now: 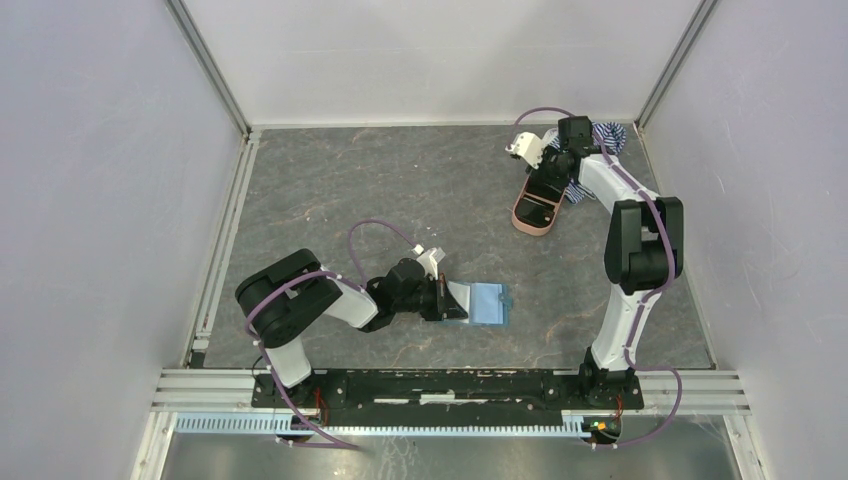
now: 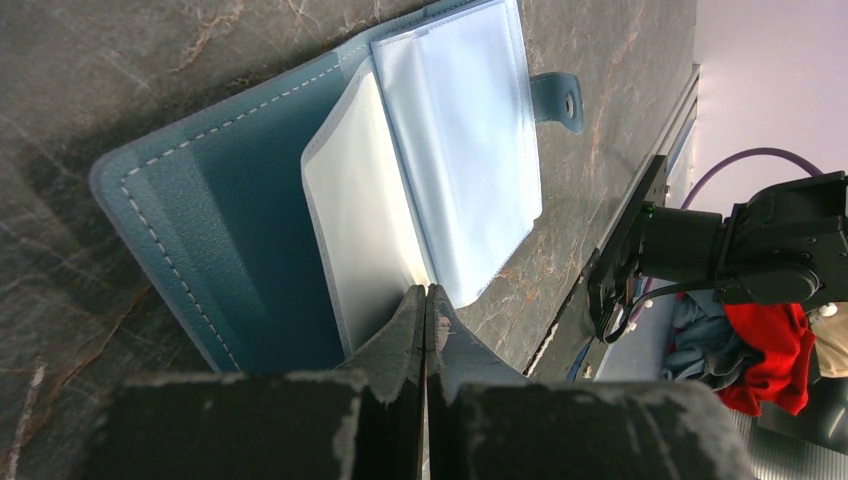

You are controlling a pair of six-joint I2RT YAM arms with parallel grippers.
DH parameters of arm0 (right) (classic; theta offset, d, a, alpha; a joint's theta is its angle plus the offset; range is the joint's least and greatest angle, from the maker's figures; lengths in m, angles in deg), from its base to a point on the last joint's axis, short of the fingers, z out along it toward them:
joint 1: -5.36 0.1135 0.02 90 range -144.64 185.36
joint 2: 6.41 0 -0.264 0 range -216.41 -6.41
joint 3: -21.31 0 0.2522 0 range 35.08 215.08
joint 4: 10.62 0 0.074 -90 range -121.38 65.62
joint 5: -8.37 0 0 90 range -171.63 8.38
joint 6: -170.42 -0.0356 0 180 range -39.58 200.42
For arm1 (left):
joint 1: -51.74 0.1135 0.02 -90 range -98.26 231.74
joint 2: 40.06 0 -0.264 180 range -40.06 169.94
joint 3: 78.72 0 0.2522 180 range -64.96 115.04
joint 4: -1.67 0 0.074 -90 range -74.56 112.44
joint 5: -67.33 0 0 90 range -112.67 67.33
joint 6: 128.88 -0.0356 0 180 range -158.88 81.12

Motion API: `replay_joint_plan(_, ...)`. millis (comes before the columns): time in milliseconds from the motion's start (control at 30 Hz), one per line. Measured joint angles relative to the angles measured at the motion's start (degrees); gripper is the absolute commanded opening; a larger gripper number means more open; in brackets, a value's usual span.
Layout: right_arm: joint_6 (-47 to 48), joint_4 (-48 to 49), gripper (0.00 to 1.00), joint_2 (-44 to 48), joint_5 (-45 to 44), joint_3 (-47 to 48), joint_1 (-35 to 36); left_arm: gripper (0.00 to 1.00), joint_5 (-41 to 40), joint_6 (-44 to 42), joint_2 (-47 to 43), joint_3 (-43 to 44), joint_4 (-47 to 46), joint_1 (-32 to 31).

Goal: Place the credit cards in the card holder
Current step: Pick up the credit card from the storage box.

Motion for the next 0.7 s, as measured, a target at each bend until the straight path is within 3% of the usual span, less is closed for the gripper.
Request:
replay_joint_plan(433,-0.17,-2.21,0.00,0.20,2.40,0.00,0.00,0.02,0.02,0.00,0.00,0.00,-0.02,0.02)
replay_joint_plan(700,-0.17,-4.11,0.00,0.20,3.80,0.68,0.00,0.02,0.02,0.00,0.00,0.00,-0.02,0.02)
